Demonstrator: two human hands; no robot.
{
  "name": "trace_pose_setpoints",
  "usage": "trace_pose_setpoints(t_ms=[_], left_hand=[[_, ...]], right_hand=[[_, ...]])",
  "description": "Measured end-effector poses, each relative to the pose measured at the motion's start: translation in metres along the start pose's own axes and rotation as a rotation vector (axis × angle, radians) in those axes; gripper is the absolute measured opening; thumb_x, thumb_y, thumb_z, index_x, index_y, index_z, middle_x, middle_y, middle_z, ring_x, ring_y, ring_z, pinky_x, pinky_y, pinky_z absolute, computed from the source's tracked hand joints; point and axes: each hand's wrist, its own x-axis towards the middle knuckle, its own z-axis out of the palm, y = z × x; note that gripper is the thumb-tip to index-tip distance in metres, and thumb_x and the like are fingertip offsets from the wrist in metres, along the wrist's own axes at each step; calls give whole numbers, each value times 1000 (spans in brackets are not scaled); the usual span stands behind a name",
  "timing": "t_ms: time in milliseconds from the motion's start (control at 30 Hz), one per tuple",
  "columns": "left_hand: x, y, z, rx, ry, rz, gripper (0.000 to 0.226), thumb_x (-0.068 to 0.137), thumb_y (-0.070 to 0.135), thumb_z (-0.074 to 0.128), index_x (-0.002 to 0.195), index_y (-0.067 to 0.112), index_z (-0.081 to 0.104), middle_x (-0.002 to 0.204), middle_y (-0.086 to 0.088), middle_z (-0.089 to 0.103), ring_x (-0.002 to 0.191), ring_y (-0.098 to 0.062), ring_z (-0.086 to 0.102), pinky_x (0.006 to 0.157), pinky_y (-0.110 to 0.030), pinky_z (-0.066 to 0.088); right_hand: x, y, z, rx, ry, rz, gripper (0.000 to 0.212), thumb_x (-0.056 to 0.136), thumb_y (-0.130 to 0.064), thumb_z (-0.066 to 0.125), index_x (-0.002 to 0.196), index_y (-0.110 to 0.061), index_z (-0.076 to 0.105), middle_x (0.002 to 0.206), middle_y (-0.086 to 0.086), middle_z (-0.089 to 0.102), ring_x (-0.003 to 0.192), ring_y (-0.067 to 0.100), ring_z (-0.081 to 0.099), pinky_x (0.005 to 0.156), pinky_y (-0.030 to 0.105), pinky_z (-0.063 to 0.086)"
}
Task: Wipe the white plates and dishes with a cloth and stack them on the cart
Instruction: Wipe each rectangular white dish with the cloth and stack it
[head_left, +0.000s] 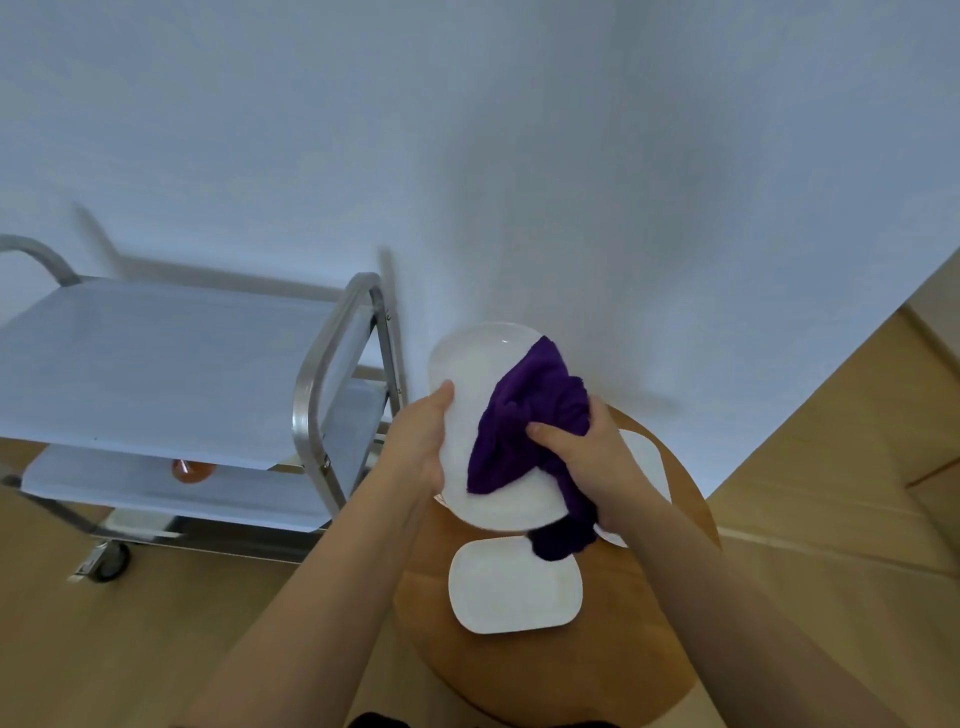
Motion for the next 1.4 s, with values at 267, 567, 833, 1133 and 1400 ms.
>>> trace_pose_setpoints(t_ms=[267, 567, 833, 1133, 1400], left_hand=[[-17, -27, 31, -365, 209, 144, 33, 95, 44, 46, 121, 26, 52, 104, -5, 63, 92, -29, 63, 76, -45, 57], [-18, 19, -31, -18, -92, 137, 16, 91, 28, 58, 95, 13, 62, 71, -1, 73, 70, -18, 69, 54, -29, 55], [-25, 7, -8, -29, -12, 186, 13, 95, 21, 54, 100, 9, 59, 91, -8, 67, 83, -26, 64, 67, -37, 54], [-41, -41, 38, -37, 162, 345, 29, 99, 39, 38, 117, 23, 55, 103, -8, 65, 96, -25, 63, 86, -45, 54], [-33, -18, -3, 27, 111, 366, 40, 95, 47, 45, 125, 23, 52, 121, -2, 61, 112, -25, 56, 97, -45, 47]], right_hand=[[-8, 24, 47, 382, 414, 34, 59, 77, -20, 73, 126, -28, 41, 108, -5, 59, 94, 17, 61, 79, 39, 55], [5, -18, -37, 62, -28, 52, 44, 77, -8, 71, 116, -19, 53, 103, 7, 67, 88, 25, 67, 62, 32, 55], [6, -6, -17, 337, 262, 27, 42, 79, -10, 70, 117, -20, 54, 106, 8, 66, 93, 26, 65, 76, 42, 56], [-10, 21, 32, 173, 409, 110, 65, 74, -32, 75, 128, -21, 42, 114, 4, 60, 102, 27, 60, 89, 46, 51], [-9, -4, -38, -314, 265, -256, 43, 82, -15, 66, 111, -36, 41, 95, -24, 52, 89, 1, 54, 65, 13, 40]])
